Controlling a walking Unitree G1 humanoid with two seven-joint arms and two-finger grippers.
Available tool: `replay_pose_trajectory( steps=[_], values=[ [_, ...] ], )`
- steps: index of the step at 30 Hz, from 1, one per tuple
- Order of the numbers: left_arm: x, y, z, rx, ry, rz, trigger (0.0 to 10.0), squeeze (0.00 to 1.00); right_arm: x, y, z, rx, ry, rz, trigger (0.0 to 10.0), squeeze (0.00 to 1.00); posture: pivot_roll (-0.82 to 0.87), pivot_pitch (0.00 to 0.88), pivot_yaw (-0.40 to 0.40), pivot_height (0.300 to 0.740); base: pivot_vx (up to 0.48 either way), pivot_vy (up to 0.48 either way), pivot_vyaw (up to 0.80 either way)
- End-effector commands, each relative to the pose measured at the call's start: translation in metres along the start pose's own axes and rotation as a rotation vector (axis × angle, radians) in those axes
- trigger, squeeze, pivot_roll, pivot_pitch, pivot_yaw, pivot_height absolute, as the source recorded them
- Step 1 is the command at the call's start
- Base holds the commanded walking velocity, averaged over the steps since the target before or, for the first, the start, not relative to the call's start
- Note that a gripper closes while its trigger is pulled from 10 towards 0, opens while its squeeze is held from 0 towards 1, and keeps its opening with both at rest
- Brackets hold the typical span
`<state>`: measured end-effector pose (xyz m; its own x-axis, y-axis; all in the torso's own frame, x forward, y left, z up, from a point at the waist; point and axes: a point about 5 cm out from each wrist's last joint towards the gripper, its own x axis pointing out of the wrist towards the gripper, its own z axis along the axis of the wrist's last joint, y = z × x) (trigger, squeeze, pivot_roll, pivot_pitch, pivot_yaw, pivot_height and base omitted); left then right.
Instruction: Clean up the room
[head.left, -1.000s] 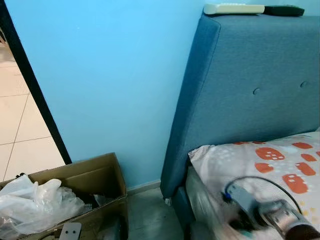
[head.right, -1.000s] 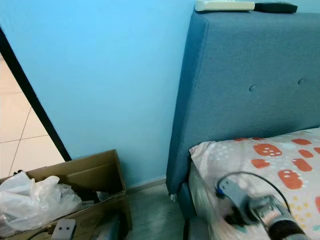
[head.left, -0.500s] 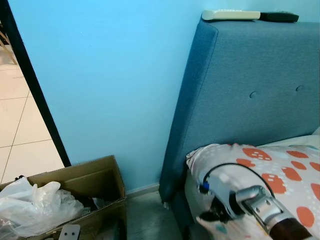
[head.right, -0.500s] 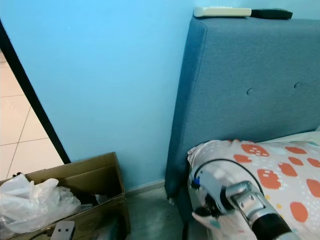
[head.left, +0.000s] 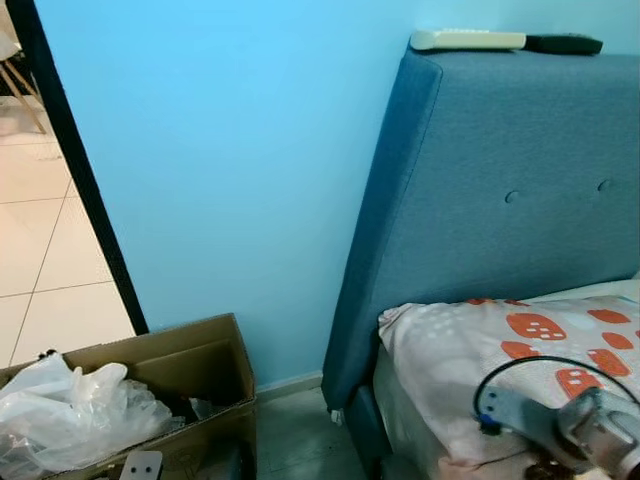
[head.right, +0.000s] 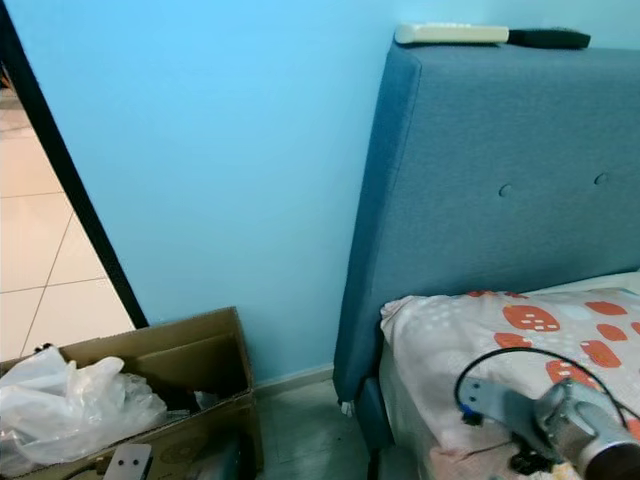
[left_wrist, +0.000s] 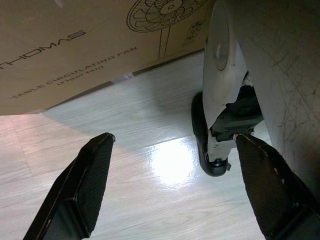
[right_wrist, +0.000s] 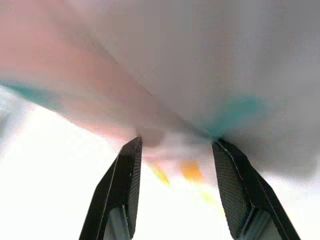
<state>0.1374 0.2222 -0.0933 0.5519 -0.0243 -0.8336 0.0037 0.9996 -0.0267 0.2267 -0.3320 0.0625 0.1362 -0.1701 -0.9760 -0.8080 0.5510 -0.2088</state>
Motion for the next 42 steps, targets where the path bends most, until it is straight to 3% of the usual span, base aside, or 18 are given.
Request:
replay_pose_trajectory(
  steps=[1,7,10,14,16,17,18,20,22,23,27,30,32,33,34,35,40,42],
  values=[
    [0.003,-0.029,-0.008,0.031,0.036,-0.124,10.0,0.0,-0.004,-0.008,-0.014,0.039,0.062,-0.049,10.0,0.0,0.08,0.023,-0.107,0.578,0.0,0.0,0.0],
    [0.004,-0.029,-0.007,0.035,0.032,-0.124,10.0,0.0,-0.009,-0.016,-0.038,0.036,0.174,-0.102,10.0,0.0,0.08,0.025,-0.101,0.578,0.0,0.0,0.0],
    [0.004,-0.029,-0.006,0.038,0.031,-0.125,10.0,0.0,-0.011,-0.016,-0.04,0.042,0.172,-0.105,10.0,0.0,0.08,0.026,-0.1,0.578,0.0,0.0,0.0],
    [0.004,-0.029,-0.006,0.039,0.031,-0.126,10.0,0.0,-0.016,-0.022,-0.026,0.073,0.067,-0.141,10.0,0.0,0.08,0.027,-0.099,0.578,0.0,0.0,0.0],
    [0.004,-0.029,-0.006,0.039,0.033,-0.127,10.0,0.0,-0.023,-0.034,-0.005,0.153,-0.089,-0.2,10.0,0.0,0.07,0.032,-0.099,0.578,0.0,0.0,0.0],
    [0.004,-0.029,-0.007,0.038,0.034,-0.128,10.0,0.0,-0.036,-0.047,0.02,0.215,-0.286,-0.254,10.0,0.0,0.07,0.032,-0.099,0.578,0.0,0.0,0.0],
    [0.004,-0.029,-0.007,0.038,0.034,-0.128,10.0,0.0,-0.036,-0.047,0.02,0.215,-0.286,-0.254,10.0,0.0,0.07,0.032,-0.099,0.578,0.0,0.0,0.0],
    [0.004,-0.03,-0.007,0.037,0.037,-0.129,10.0,0.0,-0.059,-0.056,0.053,0.271,-0.564,-0.261,10.0,0.0,0.07,0.033,-0.102,0.578,0.0,0.0,0.0],
    [0.004,-0.031,-0.008,0.037,0.038,-0.13,10.0,0.0,-0.065,-0.052,0.064,0.267,-0.643,-0.209,10.0,0.0,0.07,0.033,-0.104,0.578,0.0,0.0,0.0],
    [0.004,-0.032,-0.008,0.035,0.039,-0.132,10.0,0.0,-0.06,-0.031,0.077,0.208,-0.682,-0.053,10.0,0.0,0.07,0.034,-0.108,0.578,0.0,0.0,0.0],
    [0.004,-0.034,-0.009,0.032,0.039,-0.133,10.0,0.0,-0.044,-0.009,0.082,0.131,-0.631,0.055,10.0,0.0,0.07,0.035,-0.113,0.578,0.0,0.0,0.0],
    [0.004,-0.036,-0.01,0.029,0.041,-0.137,10.0,0.0,-0.005,0.034,0.09,0.059,-0.512,0.22,10.0,0.0,0.07,0.037,-0.12,0.578,0.0,0.0,0.0],
    [0.004,-0.037,-0.01,0.028,0.042,-0.139,10.0,0.0,0.012,0.051,0.096,0.067,-0.492,0.278,10.0,0.0,0.07,0.038,-0.121,0.578,0.0,0.0,0.0],
    [0.004,-0.038,-0.011,0.028,0.042,-0.139,10.0,0.0,0.021,0.057,0.098,0.08,-0.477,0.293,9.0,0.0,0.07,0.037,-0.124,0.578,0.0,0.0,0.0],
    [0.004,-0.038,-0.011,0.028,0.042,-0.14,10.0,0.0,0.026,0.061,0.1,0.088,-0.468,0.298,9.0,0.0,0.07,0.037,-0.124,0.578,0.0,0.0,0.0],
    [0.004,-0.038,-0.011,0.027,0.043,-0.14,10.0,0.0,0.032,0.063,0.102,0.117,-0.474,0.289,0.0,0.0,0.07,0.037,-0.128,0.578,0.0,0.0,0.0],
    [0.004,-0.038,-0.012,0.024,0.043,-0.138,10.0,0.0,0.04,0.065,0.106,0.175,-0.488,0.263,0.0,0.0,0.07,0.037,-0.129,0.578,0.0,0.0,0.0],
    [0.003,-0.038,-0.013,0.024,0.046,-0.137,10.0,0.0,0.045,0.064,0.111,0.252,-0.506,0.227,0.0,0.0,0.07,0.037,-0.13,0.578,0.0,0.0,0.0]
  ],
)
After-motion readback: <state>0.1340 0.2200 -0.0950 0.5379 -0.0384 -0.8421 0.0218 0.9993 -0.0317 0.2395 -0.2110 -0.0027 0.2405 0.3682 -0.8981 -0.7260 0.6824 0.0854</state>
